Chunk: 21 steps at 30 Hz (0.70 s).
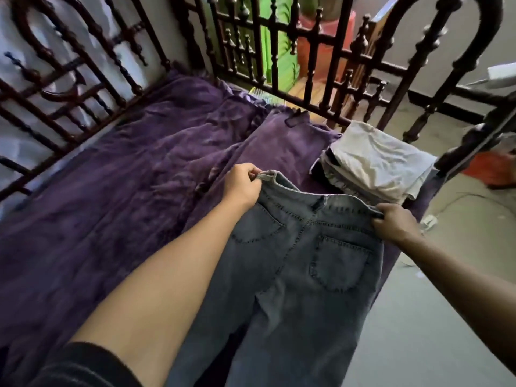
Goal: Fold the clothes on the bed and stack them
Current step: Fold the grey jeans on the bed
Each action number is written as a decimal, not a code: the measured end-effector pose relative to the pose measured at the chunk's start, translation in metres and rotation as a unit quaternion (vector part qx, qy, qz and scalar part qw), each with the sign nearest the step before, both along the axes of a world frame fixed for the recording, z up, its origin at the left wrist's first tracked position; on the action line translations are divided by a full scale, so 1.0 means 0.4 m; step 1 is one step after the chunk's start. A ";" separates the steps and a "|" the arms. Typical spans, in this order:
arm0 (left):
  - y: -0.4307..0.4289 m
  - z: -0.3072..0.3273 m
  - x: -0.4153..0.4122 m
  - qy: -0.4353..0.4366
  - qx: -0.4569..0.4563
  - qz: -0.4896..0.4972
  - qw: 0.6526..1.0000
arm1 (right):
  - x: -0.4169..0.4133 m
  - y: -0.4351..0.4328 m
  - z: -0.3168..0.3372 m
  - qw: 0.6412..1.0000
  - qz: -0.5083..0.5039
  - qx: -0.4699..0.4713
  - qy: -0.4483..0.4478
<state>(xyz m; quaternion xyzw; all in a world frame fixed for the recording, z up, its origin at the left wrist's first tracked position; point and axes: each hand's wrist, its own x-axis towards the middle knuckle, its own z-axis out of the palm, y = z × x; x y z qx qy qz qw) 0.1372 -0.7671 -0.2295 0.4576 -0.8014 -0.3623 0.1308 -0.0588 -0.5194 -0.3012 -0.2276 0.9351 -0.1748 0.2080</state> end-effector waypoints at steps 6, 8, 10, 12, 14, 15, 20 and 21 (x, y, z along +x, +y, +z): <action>-0.040 -0.200 0.058 -0.060 0.080 0.049 0.994 | -0.027 -0.021 -0.212 0.988 0.022 0.140 -0.066; -0.044 -0.245 0.174 -0.098 0.100 0.088 0.986 | 0.002 -0.049 -0.239 0.978 0.082 0.191 -0.034; -0.040 -0.289 0.313 -0.142 0.125 0.132 0.973 | 0.042 -0.113 -0.251 0.965 0.147 0.216 -0.007; -0.028 -0.338 0.456 -0.178 0.152 0.174 0.957 | 0.097 -0.203 -0.257 0.956 0.202 0.214 -0.010; -0.013 -0.386 0.590 -0.213 0.172 0.203 0.940 | 0.163 -0.302 -0.269 0.944 0.266 0.197 -0.013; -0.005 -0.409 0.653 -0.235 0.179 0.213 0.931 | 0.199 -0.352 -0.275 0.934 0.303 0.188 -0.012; 0.035 -0.529 0.918 -0.354 0.170 0.232 0.890 | 0.391 -0.581 -0.368 0.890 0.437 0.132 0.020; 0.040 -0.558 0.959 -0.372 0.161 0.225 0.886 | 0.423 -0.619 -0.394 0.883 0.452 0.120 0.029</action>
